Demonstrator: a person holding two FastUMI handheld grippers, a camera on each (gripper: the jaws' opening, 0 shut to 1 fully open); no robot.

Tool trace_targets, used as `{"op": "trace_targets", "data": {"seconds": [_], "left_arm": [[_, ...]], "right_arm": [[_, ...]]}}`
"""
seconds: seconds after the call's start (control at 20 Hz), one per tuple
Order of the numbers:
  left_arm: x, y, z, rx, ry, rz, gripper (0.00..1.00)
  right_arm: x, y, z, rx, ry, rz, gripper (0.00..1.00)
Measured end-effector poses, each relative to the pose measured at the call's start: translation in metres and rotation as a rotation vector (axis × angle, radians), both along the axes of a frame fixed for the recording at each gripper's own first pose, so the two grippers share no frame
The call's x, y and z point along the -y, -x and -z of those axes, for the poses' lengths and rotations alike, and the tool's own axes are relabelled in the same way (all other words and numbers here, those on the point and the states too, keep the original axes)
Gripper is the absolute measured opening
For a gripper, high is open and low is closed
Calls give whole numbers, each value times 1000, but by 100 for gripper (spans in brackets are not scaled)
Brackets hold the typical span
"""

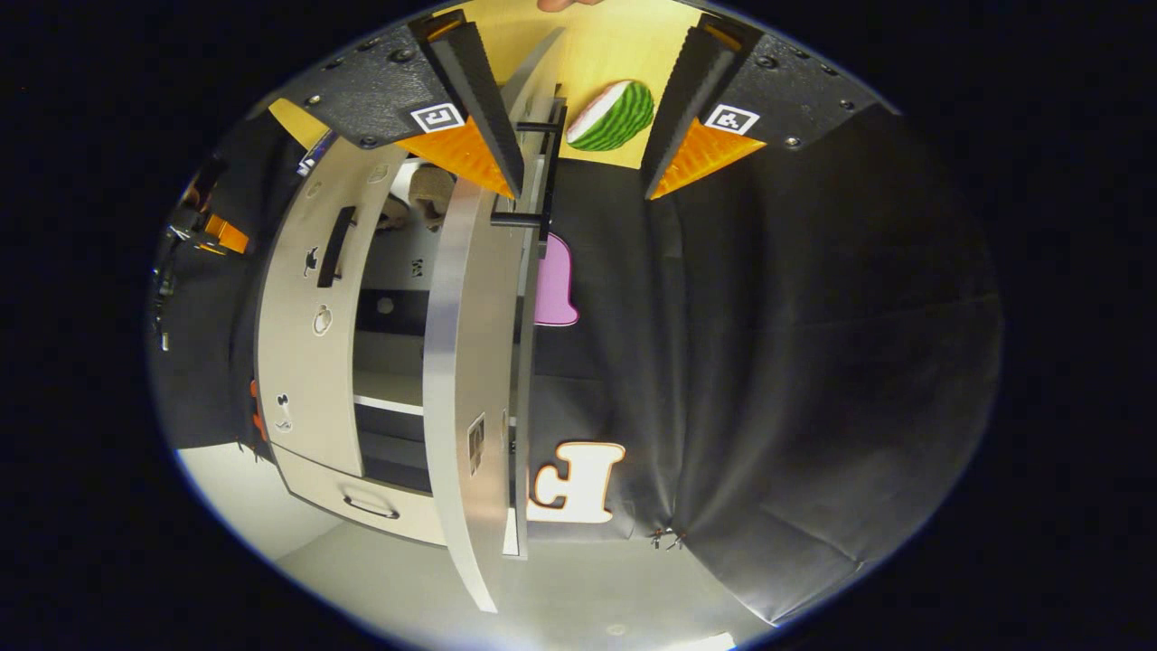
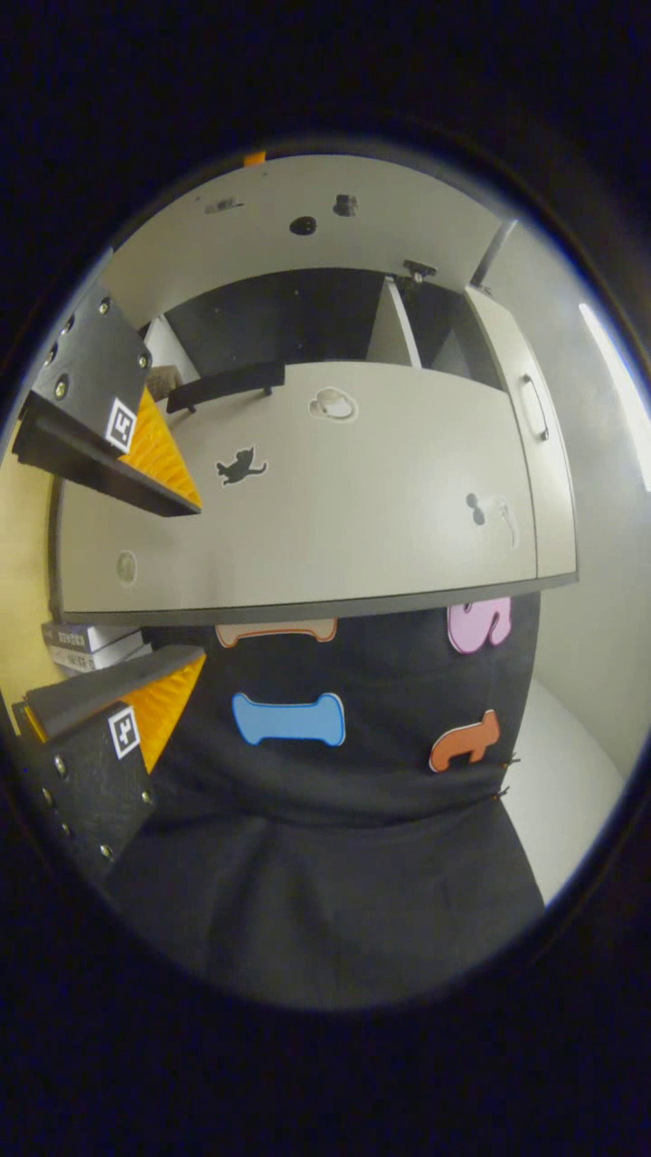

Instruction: Grab one shoe with the right hand and put it into the shoe cabinet, grab the other shoe with the left hand and put it into the shoe cabinet; then close the right door with the right hand and the left door with the left hand.

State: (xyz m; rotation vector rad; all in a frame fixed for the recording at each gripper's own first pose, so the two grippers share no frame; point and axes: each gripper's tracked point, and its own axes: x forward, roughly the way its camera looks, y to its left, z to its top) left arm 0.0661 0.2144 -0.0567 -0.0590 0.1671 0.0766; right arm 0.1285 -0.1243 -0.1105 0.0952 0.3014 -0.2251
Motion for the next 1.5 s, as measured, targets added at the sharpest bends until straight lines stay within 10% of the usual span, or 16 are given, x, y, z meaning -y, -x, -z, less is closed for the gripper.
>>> {"op": "trace_targets", "data": {"seconds": [0.85,1.5], "left_arm": [[125,-23,13,8,38,289,81],[184,-73,39,-27,85,350,86]], "right_arm": [[15,13,8,-24,-47,86,86],[83,75,-10,-26,-28,206,89]]}}
